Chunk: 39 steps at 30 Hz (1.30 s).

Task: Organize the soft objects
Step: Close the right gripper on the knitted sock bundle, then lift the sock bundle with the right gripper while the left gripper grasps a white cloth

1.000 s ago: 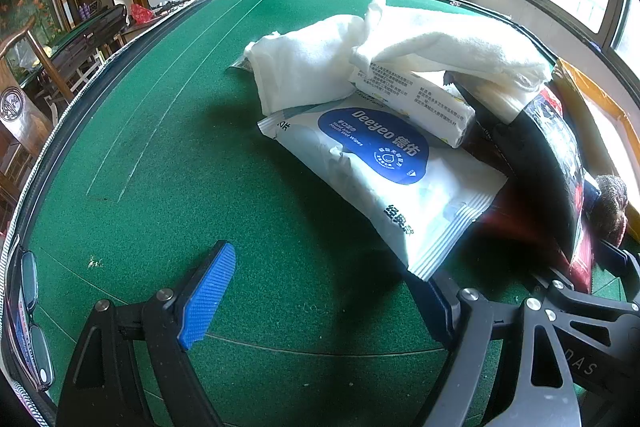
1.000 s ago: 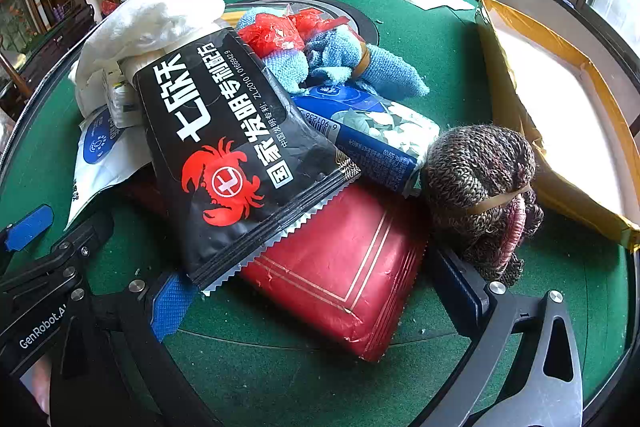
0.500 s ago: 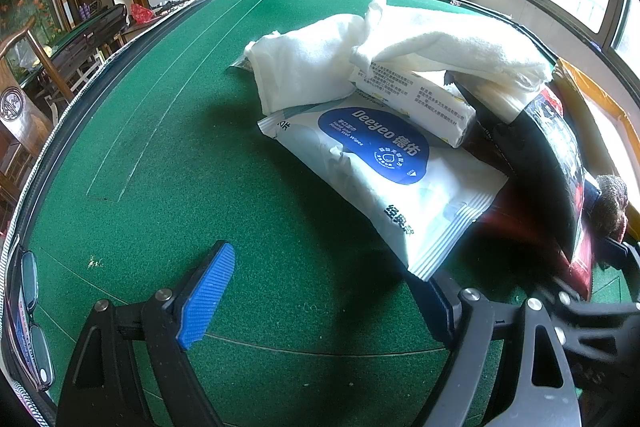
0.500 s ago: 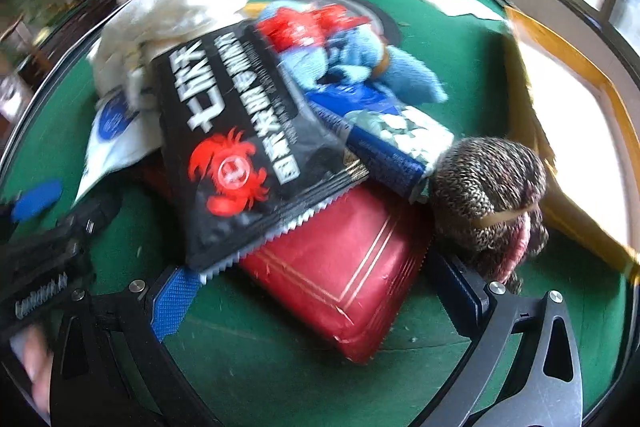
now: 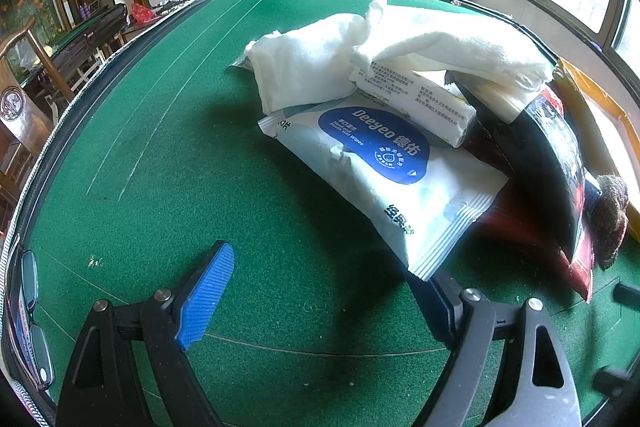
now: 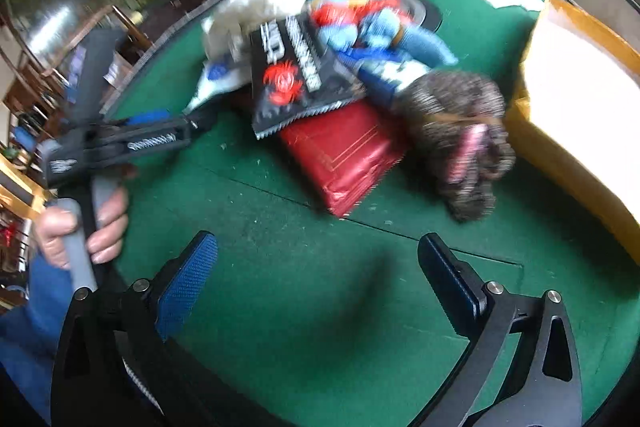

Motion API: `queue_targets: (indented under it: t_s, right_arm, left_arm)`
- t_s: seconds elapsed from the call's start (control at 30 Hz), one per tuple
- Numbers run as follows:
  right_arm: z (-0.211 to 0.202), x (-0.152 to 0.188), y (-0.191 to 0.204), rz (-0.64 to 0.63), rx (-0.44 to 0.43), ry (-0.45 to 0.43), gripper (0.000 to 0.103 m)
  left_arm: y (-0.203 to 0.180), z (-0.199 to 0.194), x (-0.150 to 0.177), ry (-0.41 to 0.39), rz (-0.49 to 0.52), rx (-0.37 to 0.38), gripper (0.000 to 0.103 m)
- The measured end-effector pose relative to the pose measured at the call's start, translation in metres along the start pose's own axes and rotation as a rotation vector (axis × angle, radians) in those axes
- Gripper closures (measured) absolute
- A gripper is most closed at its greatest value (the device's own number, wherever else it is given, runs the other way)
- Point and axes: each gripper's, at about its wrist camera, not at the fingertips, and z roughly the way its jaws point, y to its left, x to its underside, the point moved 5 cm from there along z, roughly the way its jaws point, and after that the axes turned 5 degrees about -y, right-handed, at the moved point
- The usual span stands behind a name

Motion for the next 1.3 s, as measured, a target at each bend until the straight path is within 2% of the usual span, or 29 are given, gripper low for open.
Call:
queue_targets:
  t_s: [0.13,0.2,0.23,0.3,0.57,0.7,0.77,0.83,0.97,1.1,1.17,1.23,1.3]
  right_arm:
    - [-0.021,-0.01,-0.026,0.059,0.026,-0.082,0.01]
    - [-0.024,-0.018,-0.039,0.089,0.048,-0.108,0.02]
    - [-0.02,-0.022,-0.043,0.089,0.055,-0.102,0.023]
    - [-0.011,-0.03,-0.055,0.104,0.093,-0.102,0.023]
    - [0.005,-0.044,-0.072,0.099,0.143,-0.075,0.023]
    - [0.027,-0.05,-0.073,0.084,0.141,-0.04,0.024]
    - [0.032,-0.048,-0.071,0.062,0.16,-0.024,0.052]
    - [0.029,-0.048,-0.071,0.075,0.159,-0.038,0.053]
    - [0.004,-0.052,-0.068,0.101,0.144,-0.118,0.053]
    - [-0.028,-0.073,-0.056,0.087,0.109,-0.234,0.053]
    - [-0.038,-0.09,-0.049,0.077,0.092,-0.288,0.053]
    - [-0.042,-0.112,-0.042,0.08,0.07,-0.329,0.053]
    - [-0.043,-0.139,-0.035,0.075,0.038,-0.4,0.053]
  left_arm:
    - [0.0,0.0,0.0,0.0,-0.003,-0.003,0.014]
    - [0.001,0.001,0.0,0.003,-0.006,-0.007,0.0]
    - [0.002,0.001,0.001,0.007,-0.007,-0.011,0.0]
    - [0.004,0.004,0.003,0.024,-0.018,-0.012,0.0]
    - [0.004,0.001,0.005,0.023,-0.017,-0.011,0.0]
    - [0.004,0.001,0.005,0.023,-0.016,-0.012,0.0]
    - [0.004,0.0,0.005,0.024,-0.016,-0.012,0.0]
    - [0.004,0.0,0.006,0.024,-0.017,-0.012,0.0]
    - [0.004,0.001,0.005,0.026,-0.019,-0.015,0.0]
    - [0.004,-0.002,0.005,0.044,-0.016,0.001,0.001]
    - [0.007,-0.007,0.004,0.062,-0.037,0.048,0.002]
    - [0.011,-0.022,-0.002,0.047,-0.053,0.103,0.002]
    - [0.016,-0.04,-0.013,-0.001,-0.041,0.091,0.002]
